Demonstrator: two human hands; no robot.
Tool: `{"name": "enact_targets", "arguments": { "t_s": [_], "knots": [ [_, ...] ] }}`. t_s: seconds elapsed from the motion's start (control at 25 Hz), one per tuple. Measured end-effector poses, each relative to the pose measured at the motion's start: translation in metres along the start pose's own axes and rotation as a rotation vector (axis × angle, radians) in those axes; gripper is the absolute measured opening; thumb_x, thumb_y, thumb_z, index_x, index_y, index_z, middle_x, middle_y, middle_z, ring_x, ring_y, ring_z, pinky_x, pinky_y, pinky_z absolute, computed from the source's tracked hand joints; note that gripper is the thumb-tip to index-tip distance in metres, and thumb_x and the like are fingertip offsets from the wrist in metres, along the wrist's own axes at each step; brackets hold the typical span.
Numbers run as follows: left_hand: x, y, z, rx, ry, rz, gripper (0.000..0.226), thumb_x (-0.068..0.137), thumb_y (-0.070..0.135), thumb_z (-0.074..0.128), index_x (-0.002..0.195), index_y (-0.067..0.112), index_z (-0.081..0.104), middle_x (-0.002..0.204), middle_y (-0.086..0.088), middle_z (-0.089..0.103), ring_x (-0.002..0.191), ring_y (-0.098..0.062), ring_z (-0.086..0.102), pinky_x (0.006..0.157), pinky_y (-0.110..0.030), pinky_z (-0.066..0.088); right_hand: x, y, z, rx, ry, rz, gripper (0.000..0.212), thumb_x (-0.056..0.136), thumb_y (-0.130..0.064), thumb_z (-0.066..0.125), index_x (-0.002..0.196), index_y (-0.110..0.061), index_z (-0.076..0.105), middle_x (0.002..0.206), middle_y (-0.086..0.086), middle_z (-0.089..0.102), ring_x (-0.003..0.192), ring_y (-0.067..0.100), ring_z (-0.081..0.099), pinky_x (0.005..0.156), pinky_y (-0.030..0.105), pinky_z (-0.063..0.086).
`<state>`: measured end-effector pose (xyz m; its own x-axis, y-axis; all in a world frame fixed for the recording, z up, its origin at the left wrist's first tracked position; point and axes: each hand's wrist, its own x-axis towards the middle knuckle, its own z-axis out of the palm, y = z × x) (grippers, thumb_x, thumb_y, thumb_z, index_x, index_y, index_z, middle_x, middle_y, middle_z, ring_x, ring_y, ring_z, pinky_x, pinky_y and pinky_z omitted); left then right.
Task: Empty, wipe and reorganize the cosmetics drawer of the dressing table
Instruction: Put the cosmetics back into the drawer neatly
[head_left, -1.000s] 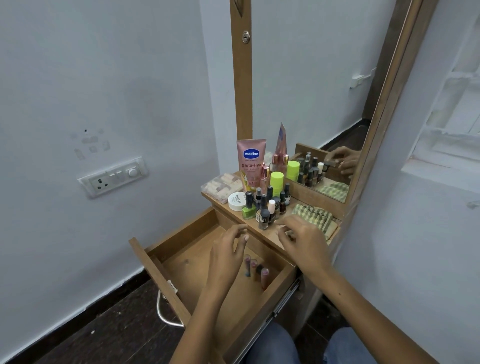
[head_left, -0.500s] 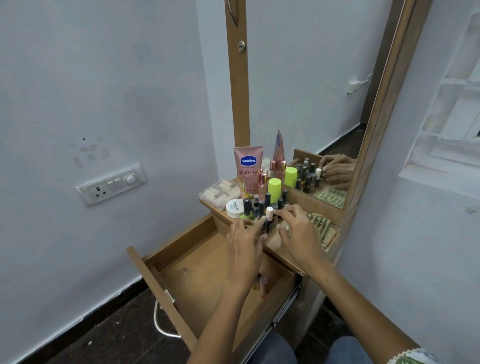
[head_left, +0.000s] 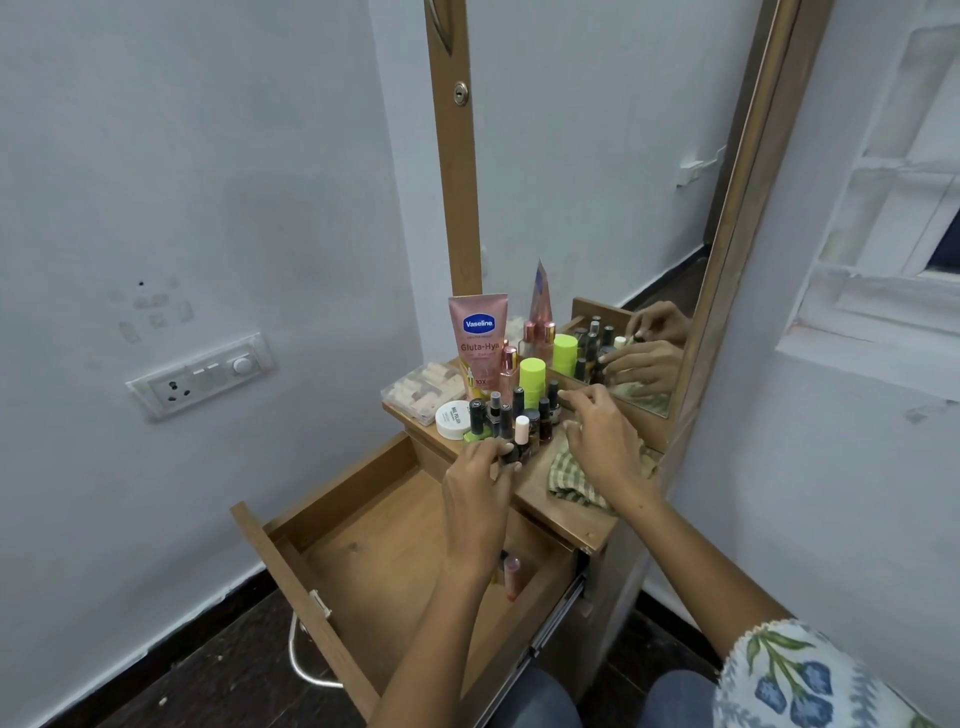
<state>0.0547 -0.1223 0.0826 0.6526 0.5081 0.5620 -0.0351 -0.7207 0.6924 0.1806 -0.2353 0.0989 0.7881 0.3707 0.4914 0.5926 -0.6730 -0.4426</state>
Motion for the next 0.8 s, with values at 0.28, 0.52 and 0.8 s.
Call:
{"name": "enact_targets", "arguments": {
  "t_s": [0.28, 0.52, 0.8],
  "knots": [
    [-0.015, -0.013, -0.031, -0.168, 0.125, -0.128, 0.032, 0.081, 0.009, 0.072, 0.111, 0.019, 0.065, 0.103, 0.01, 0.068, 0.096, 0.001, 0.063, 0.082, -0.017, 0.052, -0.039, -0.017, 0.003, 0.128, 0.116, -0.14, 0.029, 0.088, -0.009, 0.065, 0.117, -0.013, 0.065, 0.105, -0.001, 0.058, 0.07, 0.003, 0.051, 0.058, 0.014, 0.043],
    [-0.019, -0.018, -0.058, -0.217, 0.053, -0.218, 0.029, 0.081, 0.011, 0.072, 0.106, 0.025, 0.067, 0.099, 0.012, 0.068, 0.092, 0.004, 0.062, 0.075, -0.008, 0.05, -0.033, -0.033, 0.009, 0.001, 0.035, -0.185, 0.042, 0.079, -0.021, 0.076, 0.119, -0.015, 0.063, 0.101, 0.003, 0.053, 0.086, 0.017, 0.057, 0.055, 0.025, 0.045],
    [-0.028, -0.035, -0.078, -0.195, -0.12, -0.234, 0.028, 0.079, 0.008, 0.074, 0.098, 0.028, 0.066, 0.093, 0.011, 0.069, 0.085, 0.001, 0.064, 0.072, -0.01, 0.051, -0.052, -0.051, -0.006, 0.264, -0.014, -0.177, 0.024, 0.075, -0.022, 0.079, 0.088, -0.015, 0.06, 0.083, -0.004, 0.065, 0.071, 0.01, 0.061, 0.058, 0.021, 0.049]
  ]
}}
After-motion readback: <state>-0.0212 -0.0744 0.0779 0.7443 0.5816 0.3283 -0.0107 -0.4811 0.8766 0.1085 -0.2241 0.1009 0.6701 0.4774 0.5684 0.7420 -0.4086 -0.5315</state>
